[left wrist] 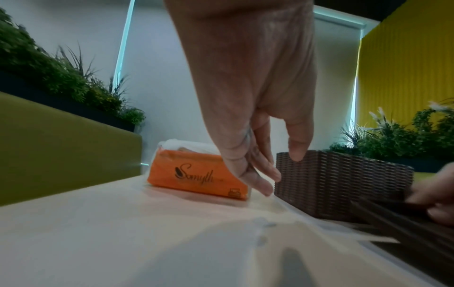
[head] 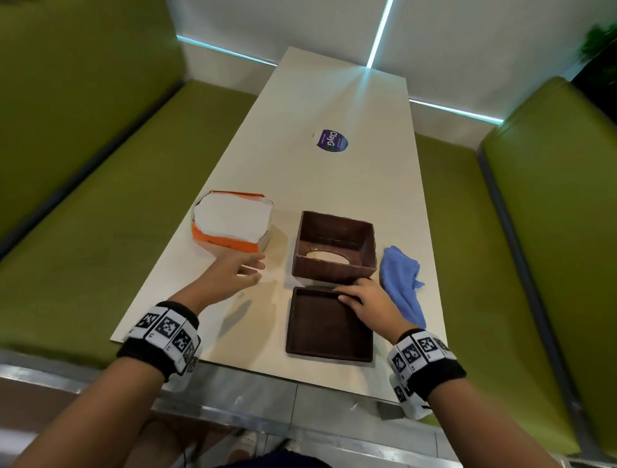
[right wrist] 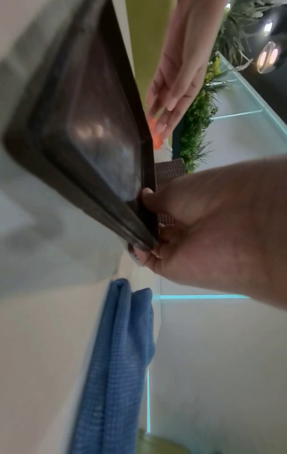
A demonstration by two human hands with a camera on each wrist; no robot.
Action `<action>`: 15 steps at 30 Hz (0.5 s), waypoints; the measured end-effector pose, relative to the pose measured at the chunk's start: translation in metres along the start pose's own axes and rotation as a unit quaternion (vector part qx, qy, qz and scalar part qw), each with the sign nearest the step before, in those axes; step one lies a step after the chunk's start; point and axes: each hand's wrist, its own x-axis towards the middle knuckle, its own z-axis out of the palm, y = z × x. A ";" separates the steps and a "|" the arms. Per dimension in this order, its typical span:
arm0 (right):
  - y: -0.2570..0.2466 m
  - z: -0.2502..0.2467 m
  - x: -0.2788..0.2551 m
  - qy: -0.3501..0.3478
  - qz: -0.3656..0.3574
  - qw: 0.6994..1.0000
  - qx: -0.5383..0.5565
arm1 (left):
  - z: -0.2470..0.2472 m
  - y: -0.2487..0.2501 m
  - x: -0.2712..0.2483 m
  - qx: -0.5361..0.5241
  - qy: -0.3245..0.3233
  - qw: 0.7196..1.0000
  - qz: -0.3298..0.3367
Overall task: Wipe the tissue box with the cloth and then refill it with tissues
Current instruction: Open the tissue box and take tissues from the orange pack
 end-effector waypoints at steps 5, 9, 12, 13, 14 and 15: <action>-0.007 0.016 -0.007 0.108 -0.020 0.991 -0.083 | -0.030 0.012 0.003 -0.001 0.039 0.999 -0.002; -0.055 0.011 0.000 0.176 -0.092 0.977 -0.084 | -0.056 0.031 0.017 -0.020 0.086 0.996 0.014; -0.110 0.005 0.023 0.176 -0.163 0.970 -0.029 | -0.065 0.042 0.038 0.031 0.131 0.990 0.036; -0.129 0.004 0.034 0.163 -0.180 0.970 -0.015 | -0.067 0.045 0.046 0.050 0.140 0.988 0.032; -0.146 0.003 0.047 0.140 -0.188 0.972 -0.005 | -0.068 0.047 0.052 0.071 0.139 0.987 0.022; -0.160 0.004 0.060 0.111 -0.187 0.976 0.000 | -0.068 0.048 0.058 0.093 0.133 0.987 0.011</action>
